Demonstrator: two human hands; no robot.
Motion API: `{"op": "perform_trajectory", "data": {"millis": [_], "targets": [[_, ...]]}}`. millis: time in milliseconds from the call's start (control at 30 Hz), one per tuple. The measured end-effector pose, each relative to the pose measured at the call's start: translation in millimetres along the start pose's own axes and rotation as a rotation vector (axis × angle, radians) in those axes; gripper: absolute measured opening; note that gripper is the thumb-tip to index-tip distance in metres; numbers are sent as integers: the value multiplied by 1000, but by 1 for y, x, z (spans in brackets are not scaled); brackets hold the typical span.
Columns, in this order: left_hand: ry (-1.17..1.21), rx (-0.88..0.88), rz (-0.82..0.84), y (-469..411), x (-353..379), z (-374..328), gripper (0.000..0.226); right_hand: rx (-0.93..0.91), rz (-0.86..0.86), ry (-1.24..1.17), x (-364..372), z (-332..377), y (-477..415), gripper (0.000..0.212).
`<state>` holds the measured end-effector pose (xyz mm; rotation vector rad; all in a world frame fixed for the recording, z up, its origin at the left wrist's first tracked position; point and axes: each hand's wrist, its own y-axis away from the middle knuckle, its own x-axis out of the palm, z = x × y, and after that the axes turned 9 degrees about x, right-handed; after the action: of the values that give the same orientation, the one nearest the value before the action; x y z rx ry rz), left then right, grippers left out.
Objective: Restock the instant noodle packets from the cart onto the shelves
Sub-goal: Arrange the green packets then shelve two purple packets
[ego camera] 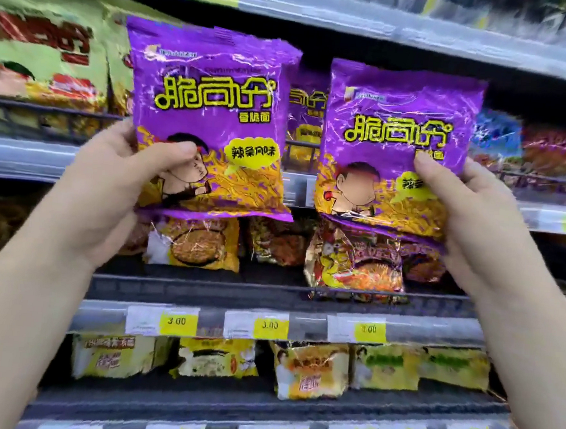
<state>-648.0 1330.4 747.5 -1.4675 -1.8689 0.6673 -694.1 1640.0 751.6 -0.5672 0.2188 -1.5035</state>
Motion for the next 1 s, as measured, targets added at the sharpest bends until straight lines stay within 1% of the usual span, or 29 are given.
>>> {"op": "perform_trajectory", "data": {"millis": [33,100,200,367,600,700,833,933,1000], "targets": [[-7,-5,-14,0,4,-3,16,14,20,0,-1,1,-8,27],[-26,-15,-26,1,5,-6,11,39,50,6,-1,3,-19,25],[-60,-27,-50,1,1,-10,27,67,83,-2,3,3,-31,24],[-60,-50,-65,2,1,-22,42,92,85,-2,13,7,-45,20],[-77,-87,-56,7,3,-31,32,78,34,56,8,15,-61,19],[-65,-75,-68,10,2,-35,29,84,39,89,9,23,-73,16],[-63,-67,-64,12,-2,-42,29,116,63,99,13,33,-89,16],[-79,-65,-78,13,-7,-45,35,144,90,103,18,38,-101,16],[-85,-63,-87,13,-9,-47,35,134,101,104,23,40,-110,15]]}}
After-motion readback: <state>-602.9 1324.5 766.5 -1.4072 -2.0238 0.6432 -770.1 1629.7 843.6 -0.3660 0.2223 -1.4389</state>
